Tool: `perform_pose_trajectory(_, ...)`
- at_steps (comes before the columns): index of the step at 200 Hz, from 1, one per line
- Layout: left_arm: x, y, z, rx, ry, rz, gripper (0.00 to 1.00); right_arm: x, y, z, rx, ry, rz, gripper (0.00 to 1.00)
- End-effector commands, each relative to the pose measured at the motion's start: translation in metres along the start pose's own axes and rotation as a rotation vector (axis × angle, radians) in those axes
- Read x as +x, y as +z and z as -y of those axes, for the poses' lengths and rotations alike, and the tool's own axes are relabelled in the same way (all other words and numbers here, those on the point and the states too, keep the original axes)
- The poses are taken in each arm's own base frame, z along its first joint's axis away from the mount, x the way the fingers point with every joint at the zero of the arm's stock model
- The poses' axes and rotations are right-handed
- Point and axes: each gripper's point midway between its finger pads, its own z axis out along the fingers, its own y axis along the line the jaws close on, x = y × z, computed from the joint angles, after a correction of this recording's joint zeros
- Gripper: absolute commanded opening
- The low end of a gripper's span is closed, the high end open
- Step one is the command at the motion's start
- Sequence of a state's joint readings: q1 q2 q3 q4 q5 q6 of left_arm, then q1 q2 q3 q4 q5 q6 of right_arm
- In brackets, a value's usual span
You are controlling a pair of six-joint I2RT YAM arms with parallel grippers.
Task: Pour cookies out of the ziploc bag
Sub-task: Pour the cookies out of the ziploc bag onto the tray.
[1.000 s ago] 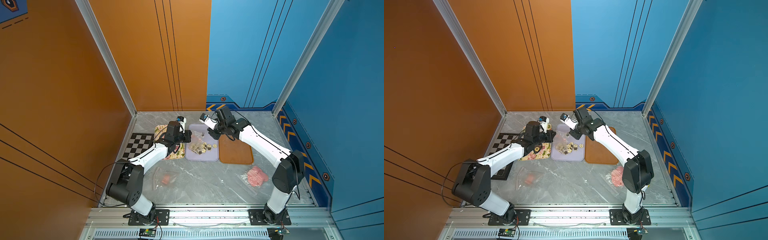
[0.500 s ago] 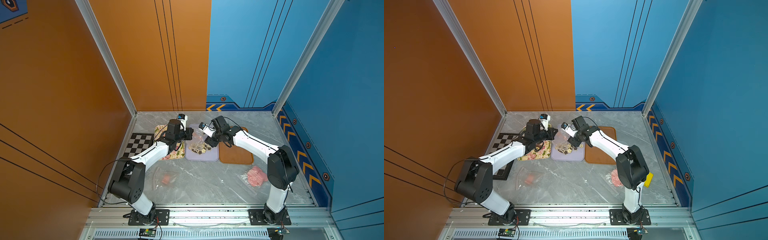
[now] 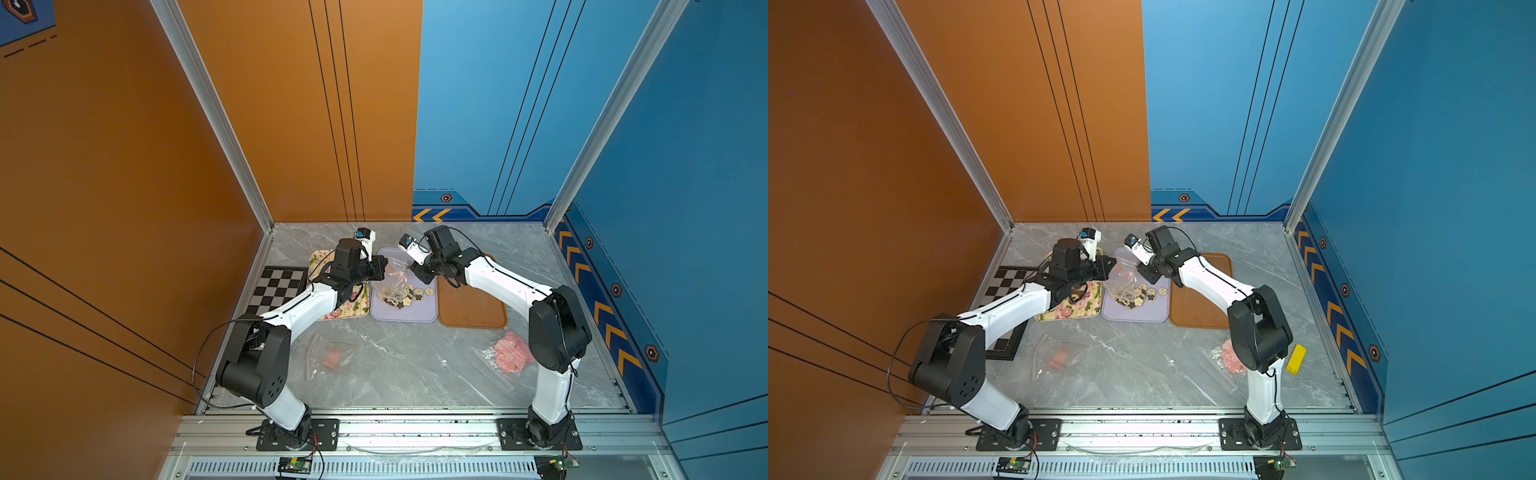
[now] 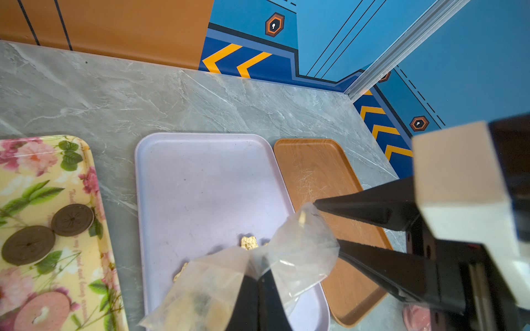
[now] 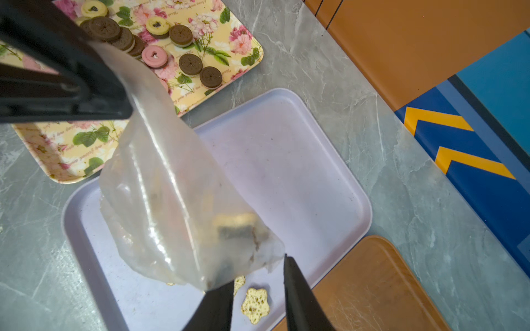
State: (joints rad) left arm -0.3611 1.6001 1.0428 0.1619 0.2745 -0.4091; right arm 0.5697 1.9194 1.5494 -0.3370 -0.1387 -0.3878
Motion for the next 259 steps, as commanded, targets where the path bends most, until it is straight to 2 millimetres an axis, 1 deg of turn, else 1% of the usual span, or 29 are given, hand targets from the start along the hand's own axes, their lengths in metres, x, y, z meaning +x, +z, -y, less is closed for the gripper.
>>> perform_pose_trajectory(1, -0.005, -0.005, 0.007, 0.030, 0.010, 0.013, 0.00, -0.007, 0.002, -0.003, -0.025, 0.007, 0.014, 0.28)
perform_pose_trajectory(30, -0.006, -0.005, 0.006, 0.028, 0.009, 0.013, 0.00, -0.012, 0.005, -0.001, -0.026, 0.005, 0.017, 0.27)
perform_pose_trajectory(49, -0.005, -0.005, 0.006, 0.027, 0.009, 0.012, 0.00, -0.013, 0.006, -0.003, -0.042, -0.002, 0.017, 0.24)
perform_pose_trajectory(55, -0.006, -0.005, 0.006, 0.028, 0.009, 0.014, 0.00, -0.013, 0.006, -0.003, -0.043, -0.004, 0.014, 0.20)
perform_pose_trajectory(63, -0.005, -0.005, 0.006, 0.027, 0.009, 0.013, 0.00, -0.013, 0.006, -0.003, -0.045, -0.006, 0.014, 0.12)
perform_pose_trajectory(72, -0.005, -0.005, 0.006, 0.027, 0.009, 0.012, 0.00, -0.013, 0.006, -0.004, -0.051, -0.008, 0.012, 0.00)
perform_pose_trajectory(94, -0.004, -0.005, 0.005, 0.024, 0.009, 0.011, 0.00, -0.010, 0.002, -0.003, -0.047, -0.005, 0.010, 0.00)
perform_pose_trajectory(113, -0.005, -0.005, 0.004, 0.021, 0.010, 0.013, 0.00, -0.011, -0.005, 0.004, -0.007, 0.003, 0.007, 0.00)
perform_pose_trajectory(129, -0.005, -0.005, 0.005, 0.022, 0.010, 0.014, 0.00, -0.012, -0.017, 0.009, 0.024, 0.009, 0.012, 0.00)
perform_pose_trajectory(150, -0.006, -0.004, 0.005, 0.026, 0.008, 0.015, 0.00, -0.017, -0.039, 0.014, 0.052, 0.013, 0.027, 0.00)
perform_pose_trajectory(167, -0.007, -0.003, 0.006, 0.027, 0.006, 0.015, 0.00, -0.022, -0.055, 0.010, 0.036, 0.005, 0.048, 0.00)
perform_pose_trajectory(186, -0.008, -0.002, 0.006, 0.027, 0.003, 0.015, 0.00, -0.026, -0.067, 0.007, 0.022, -0.002, 0.060, 0.00)
perform_pose_trajectory(204, -0.013, -0.001, 0.005, 0.021, 0.003, 0.025, 0.00, -0.024, -0.074, 0.000, -0.018, -0.015, 0.046, 0.00)
perform_pose_trajectory(219, -0.020, 0.000, 0.009, 0.030, 0.007, 0.038, 0.00, -0.020, -0.082, -0.009, -0.087, -0.022, 0.000, 0.00)
perform_pose_trajectory(230, -0.024, 0.002, 0.013, 0.041, 0.015, 0.057, 0.00, -0.015, -0.080, -0.010, -0.119, -0.010, -0.035, 0.00)
perform_pose_trajectory(246, -0.027, 0.010, 0.013, 0.046, 0.016, 0.070, 0.00, -0.007, -0.068, -0.003, -0.103, 0.008, -0.063, 0.00)
perform_pose_trajectory(259, -0.026, 0.019, 0.015, 0.073, 0.008, 0.049, 0.00, -0.006, -0.070, -0.001, -0.076, 0.005, -0.065, 0.00)
